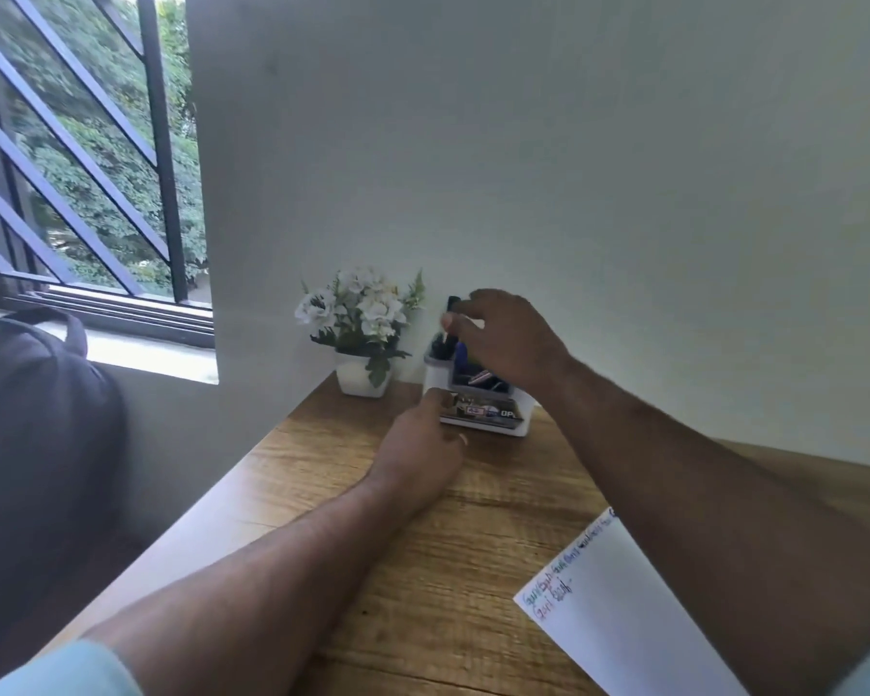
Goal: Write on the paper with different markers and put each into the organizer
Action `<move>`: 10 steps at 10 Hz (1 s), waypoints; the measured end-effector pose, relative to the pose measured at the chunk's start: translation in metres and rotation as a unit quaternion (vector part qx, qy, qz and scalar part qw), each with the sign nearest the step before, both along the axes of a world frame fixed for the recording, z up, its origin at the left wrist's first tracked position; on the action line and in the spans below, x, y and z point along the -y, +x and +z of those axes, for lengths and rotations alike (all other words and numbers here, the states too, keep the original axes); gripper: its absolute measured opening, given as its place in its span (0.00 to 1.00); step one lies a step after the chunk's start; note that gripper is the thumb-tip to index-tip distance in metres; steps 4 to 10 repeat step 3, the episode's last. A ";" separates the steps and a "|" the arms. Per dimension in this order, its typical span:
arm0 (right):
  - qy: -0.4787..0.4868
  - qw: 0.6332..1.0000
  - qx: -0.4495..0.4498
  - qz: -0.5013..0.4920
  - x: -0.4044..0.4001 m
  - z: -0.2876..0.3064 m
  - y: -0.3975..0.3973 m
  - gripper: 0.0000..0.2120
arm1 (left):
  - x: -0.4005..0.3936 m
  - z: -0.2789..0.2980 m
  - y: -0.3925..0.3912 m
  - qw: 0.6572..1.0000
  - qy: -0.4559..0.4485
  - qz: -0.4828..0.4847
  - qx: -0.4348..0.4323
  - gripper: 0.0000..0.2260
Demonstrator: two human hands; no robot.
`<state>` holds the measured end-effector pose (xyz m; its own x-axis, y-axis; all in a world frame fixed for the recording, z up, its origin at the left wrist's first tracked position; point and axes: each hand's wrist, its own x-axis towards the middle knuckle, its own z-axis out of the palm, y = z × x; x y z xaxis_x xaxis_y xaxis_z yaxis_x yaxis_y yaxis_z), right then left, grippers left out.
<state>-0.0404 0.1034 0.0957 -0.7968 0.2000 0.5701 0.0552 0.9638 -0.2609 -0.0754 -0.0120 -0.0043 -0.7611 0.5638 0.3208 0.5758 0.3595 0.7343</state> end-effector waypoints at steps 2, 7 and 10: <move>-0.045 0.994 -0.094 -0.019 0.001 -0.002 0.069 0.10 | 0.002 0.003 0.006 0.998 -0.057 -0.014 -0.033 0.10; -0.063 0.996 -0.024 -0.066 -0.001 -0.027 0.110 0.09 | 0.005 0.007 0.015 0.993 -0.085 -0.027 -0.080 0.07; -0.063 0.996 -0.024 -0.066 -0.001 -0.027 0.110 0.09 | 0.005 0.007 0.015 0.993 -0.085 -0.027 -0.080 0.07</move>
